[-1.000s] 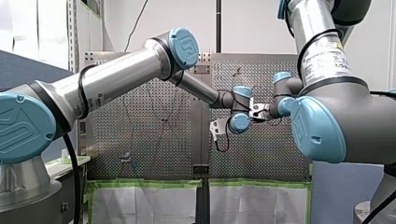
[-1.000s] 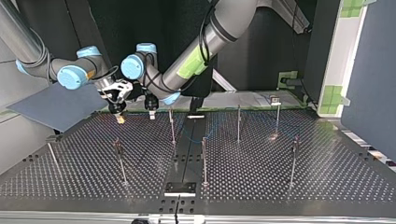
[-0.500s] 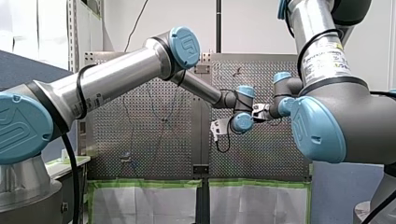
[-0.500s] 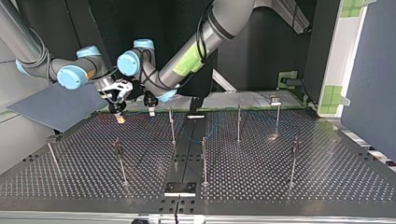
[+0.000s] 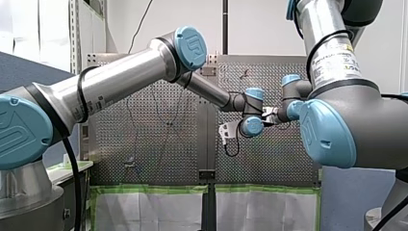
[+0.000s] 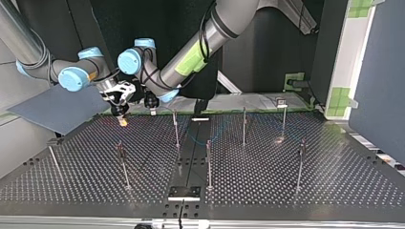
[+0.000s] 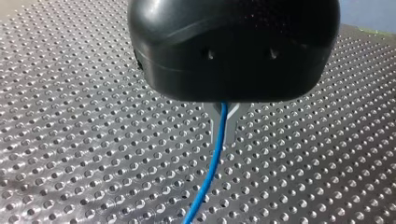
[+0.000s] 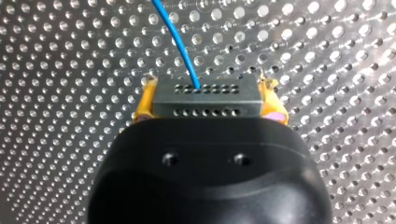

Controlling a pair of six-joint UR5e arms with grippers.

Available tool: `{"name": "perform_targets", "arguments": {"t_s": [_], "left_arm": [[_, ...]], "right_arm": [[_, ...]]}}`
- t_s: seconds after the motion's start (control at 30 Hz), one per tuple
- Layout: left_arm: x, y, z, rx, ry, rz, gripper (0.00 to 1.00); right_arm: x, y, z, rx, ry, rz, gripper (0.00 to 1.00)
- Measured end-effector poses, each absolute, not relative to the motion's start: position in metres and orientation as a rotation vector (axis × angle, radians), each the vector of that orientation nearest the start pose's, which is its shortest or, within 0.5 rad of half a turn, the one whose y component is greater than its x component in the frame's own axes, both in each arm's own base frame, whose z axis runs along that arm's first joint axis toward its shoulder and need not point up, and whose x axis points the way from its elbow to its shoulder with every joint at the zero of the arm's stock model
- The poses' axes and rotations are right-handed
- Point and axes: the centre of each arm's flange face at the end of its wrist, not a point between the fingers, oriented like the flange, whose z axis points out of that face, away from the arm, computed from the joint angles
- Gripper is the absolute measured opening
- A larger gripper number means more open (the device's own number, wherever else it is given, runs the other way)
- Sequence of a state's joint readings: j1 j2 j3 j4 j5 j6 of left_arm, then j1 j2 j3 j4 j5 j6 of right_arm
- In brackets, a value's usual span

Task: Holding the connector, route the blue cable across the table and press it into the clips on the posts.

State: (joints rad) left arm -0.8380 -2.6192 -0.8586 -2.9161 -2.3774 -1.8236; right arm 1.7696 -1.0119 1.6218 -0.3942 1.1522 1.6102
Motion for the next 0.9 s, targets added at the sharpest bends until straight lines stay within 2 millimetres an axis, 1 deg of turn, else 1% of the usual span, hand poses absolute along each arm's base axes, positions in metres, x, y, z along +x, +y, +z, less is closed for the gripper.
{"name": "perform_targets", "arguments": {"t_s": [0.13,0.23,0.33,0.53,0.67,0.9], "left_arm": [[0.483,-0.630,0.139,-0.139,1.656,-0.131,0.00],[0.477,-0.628,0.147,-0.163,1.661,-0.116,0.00],[0.470,-0.628,0.162,-0.185,1.661,-0.119,0.00],[0.453,-0.630,0.199,-0.198,1.656,-0.124,0.00],[0.437,-0.634,0.225,-0.206,1.644,-0.126,0.00],[0.415,-0.636,0.268,-0.221,1.619,-0.140,0.00]], "right_arm": [[0.292,-0.568,0.182,1.807,-1.075,1.586,0.00],[0.292,-0.569,0.183,1.805,-1.072,1.590,0.00],[0.291,-0.572,0.190,1.797,-1.062,1.593,0.00],[0.291,-0.570,0.216,1.771,-1.027,1.609,0.00],[0.292,-0.565,0.234,1.755,-1.003,1.622,0.00],[0.297,-0.553,0.259,1.750,-0.958,1.615,0.00]]}}
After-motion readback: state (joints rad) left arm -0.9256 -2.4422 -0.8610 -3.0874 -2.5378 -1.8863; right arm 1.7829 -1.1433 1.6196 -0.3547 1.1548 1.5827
